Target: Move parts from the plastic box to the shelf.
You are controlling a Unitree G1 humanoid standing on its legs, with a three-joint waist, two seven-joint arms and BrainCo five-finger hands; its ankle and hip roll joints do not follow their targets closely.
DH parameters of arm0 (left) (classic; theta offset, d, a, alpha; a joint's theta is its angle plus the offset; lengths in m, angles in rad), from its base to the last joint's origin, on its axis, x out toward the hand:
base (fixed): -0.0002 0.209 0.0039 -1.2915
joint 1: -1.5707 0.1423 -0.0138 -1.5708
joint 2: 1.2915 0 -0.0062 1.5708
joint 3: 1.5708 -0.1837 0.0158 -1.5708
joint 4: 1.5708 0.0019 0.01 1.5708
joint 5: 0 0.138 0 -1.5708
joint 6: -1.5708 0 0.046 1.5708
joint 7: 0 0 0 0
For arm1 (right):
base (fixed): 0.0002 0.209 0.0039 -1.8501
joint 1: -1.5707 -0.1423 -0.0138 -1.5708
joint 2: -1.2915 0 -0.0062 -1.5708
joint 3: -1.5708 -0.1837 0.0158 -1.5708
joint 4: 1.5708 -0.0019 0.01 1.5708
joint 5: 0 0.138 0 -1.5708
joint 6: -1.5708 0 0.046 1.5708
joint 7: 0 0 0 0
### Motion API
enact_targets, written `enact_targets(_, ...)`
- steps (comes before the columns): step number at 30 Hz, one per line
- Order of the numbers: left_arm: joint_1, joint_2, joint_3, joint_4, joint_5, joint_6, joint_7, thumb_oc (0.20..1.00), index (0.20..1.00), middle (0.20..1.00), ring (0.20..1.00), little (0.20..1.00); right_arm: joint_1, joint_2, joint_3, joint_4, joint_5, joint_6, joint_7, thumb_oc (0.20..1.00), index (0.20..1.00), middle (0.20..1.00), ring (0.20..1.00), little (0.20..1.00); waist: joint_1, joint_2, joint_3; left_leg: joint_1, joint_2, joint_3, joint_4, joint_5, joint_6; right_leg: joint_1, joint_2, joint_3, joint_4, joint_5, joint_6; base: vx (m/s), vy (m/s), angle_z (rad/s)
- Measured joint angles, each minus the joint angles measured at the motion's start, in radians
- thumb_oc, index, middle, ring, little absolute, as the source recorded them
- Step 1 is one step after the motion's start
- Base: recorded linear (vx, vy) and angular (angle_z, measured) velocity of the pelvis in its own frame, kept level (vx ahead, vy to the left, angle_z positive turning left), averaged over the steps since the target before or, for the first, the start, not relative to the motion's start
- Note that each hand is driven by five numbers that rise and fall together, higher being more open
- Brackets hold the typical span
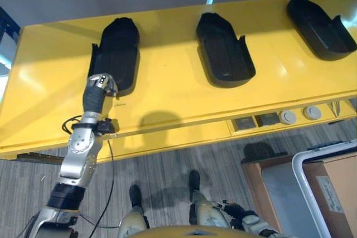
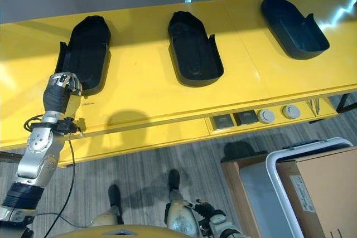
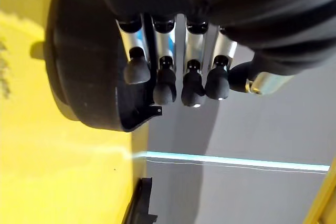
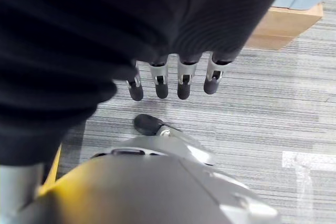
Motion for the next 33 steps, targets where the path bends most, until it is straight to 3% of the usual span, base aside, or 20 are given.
enact_targets(6,0.144,0.012,-0.011,-0.119,-0.001,0.029,-0.042,0.200,0.200,0.200,0.200,0.200,-0.005,-0.001,-0.012,0.022,0.001,0.004,0.002,1.000,1.000,1.000,1.000,1.000,0.012,0.010,0.008,0.107,0.004,-0.002,-0.005,-0.022,0.006,0.109,-0.002,-0.006,0.000,-0.025,0.005,0.00,-0.002,0.01)
enact_targets(13,0.251,0.013,0.053,-0.191,0.062,0.014,-0.027,0.200,0.200,0.200,0.200,0.200,-0.012,-0.007,-0.032,0.043,-0.001,0.020,0.002,1.000,1.000,1.000,1.000,1.000,0.079,0.058,-0.016,0.185,0.005,-0.042,-0.006,-0.036,0.002,0.218,-0.006,-0.043,0.000,-0.051,0.004,-0.01,-0.014,0.18)
enact_targets(14,0.265,0.002,0.070,-0.190,0.092,0.006,-0.004,0.338,0.338,0.338,0.338,0.338,-0.017,-0.007,-0.032,0.046,-0.004,0.020,0.001,1.000,1.000,1.000,1.000,1.000,0.081,0.062,-0.018,0.195,0.005,-0.055,-0.006,-0.037,0.002,0.236,-0.008,-0.058,0.000,-0.053,0.007,0.06,-0.027,0.32)
enact_targets(17,0.318,-0.055,0.110,-0.167,0.193,-0.033,0.109,0.608,0.608,0.608,0.608,0.608,0.012,-0.003,-0.031,0.065,-0.014,0.020,-0.003,1.000,1.000,1.000,1.000,1.000,0.113,0.059,-0.061,0.232,0.007,-0.078,-0.006,-0.047,-0.001,0.293,-0.007,-0.081,0.000,-0.076,0.006,0.06,-0.028,0.25)
enact_targets(19,0.346,-0.057,0.110,-0.100,0.264,-0.058,0.153,1.000,1.000,1.000,1.000,1.000,0.021,-0.001,-0.031,0.079,-0.016,0.021,-0.012,1.000,1.000,1.000,1.000,1.000,0.127,0.059,-0.090,0.238,0.007,-0.087,-0.006,-0.050,-0.001,0.312,-0.008,-0.092,0.000,-0.081,0.009,0.07,-0.016,0.21)
enact_targets(26,0.445,-0.072,0.102,0.291,0.444,-0.035,0.280,1.000,1.000,1.000,1.000,1.000,0.042,0.015,-0.029,0.098,-0.044,0.021,-0.043,1.000,1.000,1.000,1.000,1.000,0.169,0.046,-0.128,0.270,0.006,-0.144,-0.006,-0.054,0.001,0.381,-0.010,-0.149,0.000,-0.103,0.014,0.03,-0.027,0.23)
enact_targets(27,0.442,-0.074,0.101,0.298,0.445,-0.034,0.281,1.000,1.000,1.000,1.000,1.000,0.043,0.015,-0.029,0.098,-0.044,0.020,-0.043,1.000,1.000,1.000,1.000,1.000,0.167,0.046,-0.128,0.270,0.005,-0.145,-0.006,-0.054,0.001,0.381,-0.010,-0.150,0.000,-0.104,0.014,-0.01,-0.019,0.24)
enact_targets(30,0.440,-0.171,0.111,0.604,0.398,0.017,0.290,1.000,1.000,1.000,1.000,1.000,0.048,0.022,-0.029,0.114,-0.047,0.021,-0.044,1.000,1.000,1.000,1.000,1.000,0.178,0.042,-0.134,0.259,0.003,-0.170,-0.006,-0.050,0.006,0.387,-0.013,-0.175,0.000,-0.108,0.014,-0.01,-0.008,0.19)
enact_targets(33,0.452,-0.204,0.112,0.743,0.333,0.034,0.287,1.000,1.000,1.000,1.000,1.000,0.049,0.029,-0.030,0.114,-0.047,0.020,-0.043,1.000,1.000,1.000,1.000,1.000,0.177,0.030,-0.128,0.254,0.003,-0.175,-0.006,-0.048,0.007,0.382,-0.013,-0.181,0.000,-0.108,0.013,-0.01,0.011,0.06)
